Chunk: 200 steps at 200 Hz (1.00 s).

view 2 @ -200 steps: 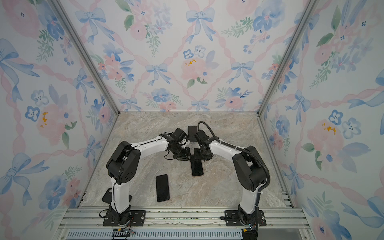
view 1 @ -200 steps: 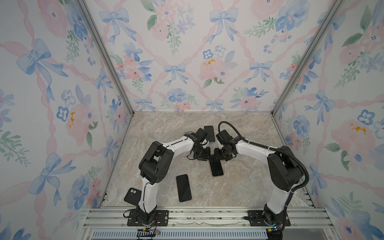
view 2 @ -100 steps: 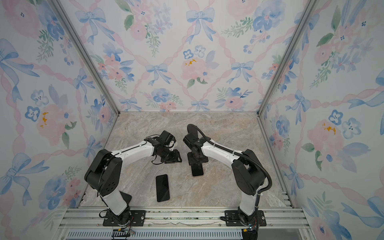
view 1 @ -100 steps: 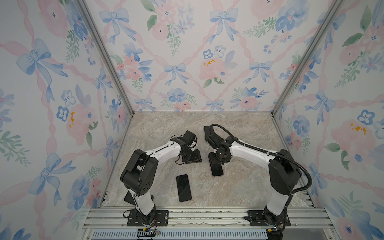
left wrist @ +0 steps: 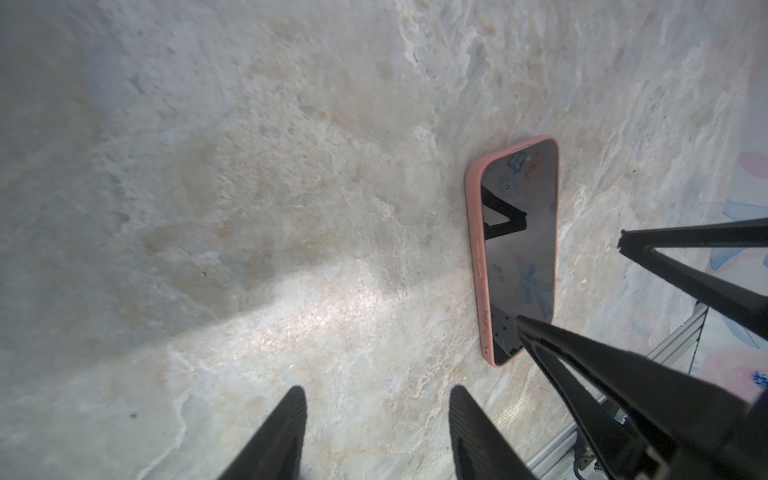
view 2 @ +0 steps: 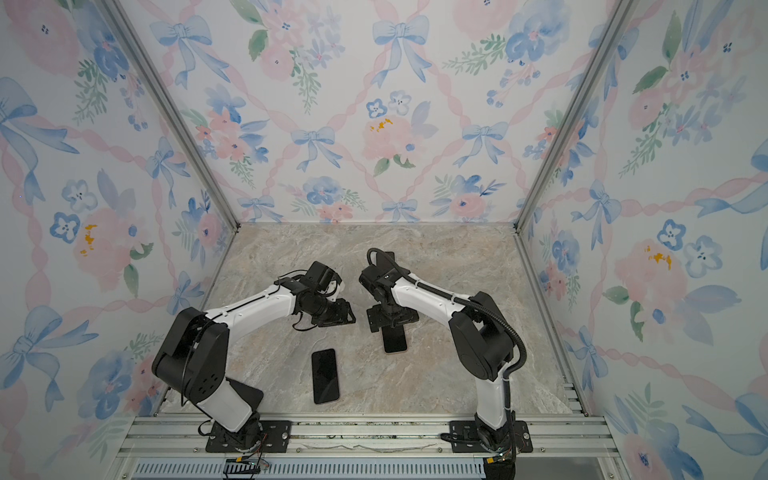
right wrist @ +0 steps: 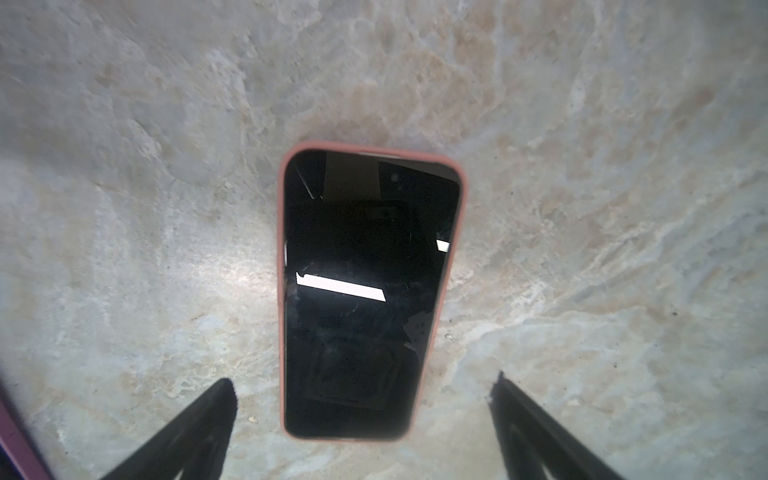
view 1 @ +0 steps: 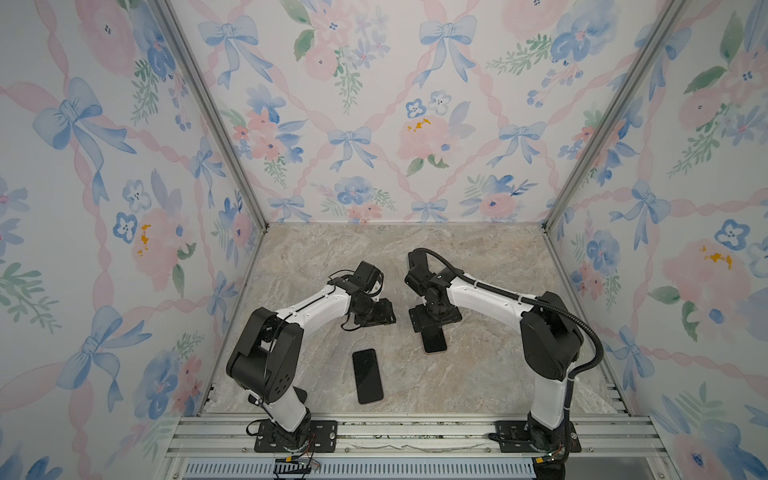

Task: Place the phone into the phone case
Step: 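Lift both grippers off the pink-cased phone and center the right gripper above it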

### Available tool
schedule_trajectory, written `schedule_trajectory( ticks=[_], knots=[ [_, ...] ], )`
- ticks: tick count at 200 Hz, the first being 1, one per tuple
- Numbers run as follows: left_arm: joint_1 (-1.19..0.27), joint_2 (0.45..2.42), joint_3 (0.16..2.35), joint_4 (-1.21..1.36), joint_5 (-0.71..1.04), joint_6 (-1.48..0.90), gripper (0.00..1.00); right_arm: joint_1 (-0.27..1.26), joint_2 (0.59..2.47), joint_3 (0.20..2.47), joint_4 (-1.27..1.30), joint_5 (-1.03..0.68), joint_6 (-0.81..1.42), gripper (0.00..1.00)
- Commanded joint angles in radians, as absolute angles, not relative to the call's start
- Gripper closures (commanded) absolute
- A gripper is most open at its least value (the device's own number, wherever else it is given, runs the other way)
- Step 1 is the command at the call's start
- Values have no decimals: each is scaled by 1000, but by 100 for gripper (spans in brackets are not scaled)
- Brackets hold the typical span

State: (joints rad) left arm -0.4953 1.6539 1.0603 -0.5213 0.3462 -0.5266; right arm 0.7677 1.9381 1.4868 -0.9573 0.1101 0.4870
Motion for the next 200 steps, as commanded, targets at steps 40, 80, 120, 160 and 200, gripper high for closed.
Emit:
schedule_trajectory(
  ticks=[40,80,120,160,200],
  knots=[
    [-477,1613,1037,-520,333,-517,2,771,1958,1475,-960,70,533,3],
    [-477,1616,1034,-520,336,-520,2,750,1951,1440,-922,51,539,3],
    [-476,1594,1022,-521,326,-526,2,736,1963,1422,-877,22,549,1],
    [-474,1603,1019,-520,342,-526,2,729,1991,1418,-871,24,554,3],
    [-476,1611,1022,-520,347,-522,2,713,1997,1396,-849,8,563,12]
  ],
)
